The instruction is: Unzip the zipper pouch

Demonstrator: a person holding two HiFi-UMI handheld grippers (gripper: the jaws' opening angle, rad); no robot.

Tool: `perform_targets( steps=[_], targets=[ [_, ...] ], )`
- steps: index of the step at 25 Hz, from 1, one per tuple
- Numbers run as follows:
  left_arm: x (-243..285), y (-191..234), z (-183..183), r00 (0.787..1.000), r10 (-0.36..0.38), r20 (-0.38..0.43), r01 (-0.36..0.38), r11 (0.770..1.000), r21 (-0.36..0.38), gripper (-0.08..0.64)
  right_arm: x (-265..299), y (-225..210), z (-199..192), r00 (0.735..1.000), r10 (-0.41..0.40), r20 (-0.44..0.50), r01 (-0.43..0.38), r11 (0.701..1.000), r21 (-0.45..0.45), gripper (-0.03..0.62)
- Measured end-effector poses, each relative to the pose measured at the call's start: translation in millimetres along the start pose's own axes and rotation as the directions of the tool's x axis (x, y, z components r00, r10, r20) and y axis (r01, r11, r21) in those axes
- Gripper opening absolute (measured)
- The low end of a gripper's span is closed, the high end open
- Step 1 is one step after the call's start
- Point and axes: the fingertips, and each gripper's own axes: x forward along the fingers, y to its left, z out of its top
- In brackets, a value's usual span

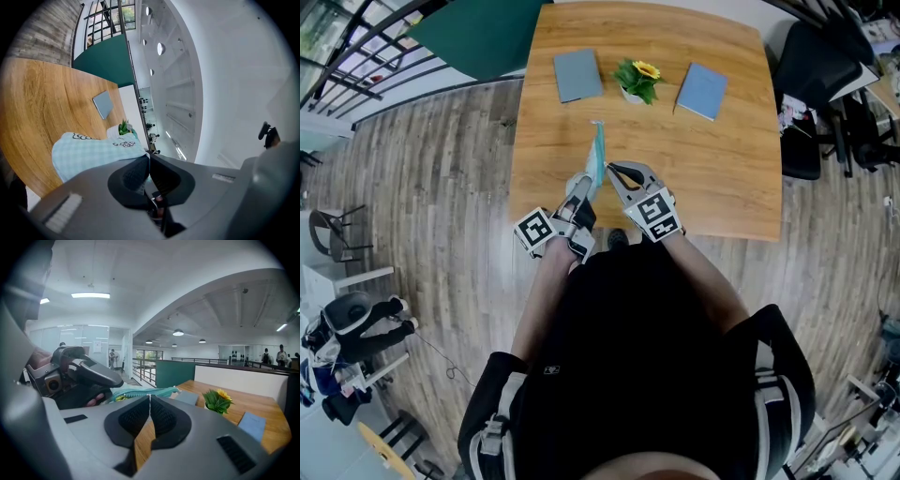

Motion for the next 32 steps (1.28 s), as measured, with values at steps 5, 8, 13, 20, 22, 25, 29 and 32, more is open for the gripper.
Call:
perform_targets(
  steps=[5,8,13,20,22,25,29,32],
  targets=[
    [1,-1,0,1.000,-0.001,-0.007,0.001,1.000,0.004,0.003,2,-3,2,1.000,-0.008,0.000,0.008,1.000,-0.001,0.009],
    [1,-1,0,1.000,-0.001,-0.009,0.001,1.000,0.005,0.003,3,-4,1,1.000,-0.008,-0.002,0.008,1.000,0.001,0.009],
    [1,-2,0,1.000,-0.002,-0.016,0.002,1.000,0.013,0.003,4,-7,2,1.000,-0.022,0.007,0.021,1.000,0.011,0.009],
    [1,-1,0,1.000,0.001,-0.015,-0.001,1.000,0.000,0.003,7,-11,0,0.999,-0.032,-0.006,0.032,0.999,0.017,0.009],
    [0,-1,-1,1.000,0.000,-0.018,0.000,1.000,0.000,0.003,8,-12,1,0.999,-0.037,-0.005,0.037,0.999,0.021,0.009],
    [0,0,-2,1.000,0.000,-0.019,0.000,1.000,-0.001,0.003,9,-13,-1,0.999,-0.038,-0.007,0.039,0.999,0.026,0.009],
    [0,0,-3,1.000,0.000,-0.021,0.000,1.000,0.001,0.003,9,-14,-2,0.999,-0.044,-0.007,0.044,0.999,0.029,0.009],
    [0,1,-4,1.000,0.000,-0.022,0.000,1.000,-0.005,0.003,9,-16,-4,0.999,-0.050,-0.006,0.050,0.998,0.032,0.009]
  ],
)
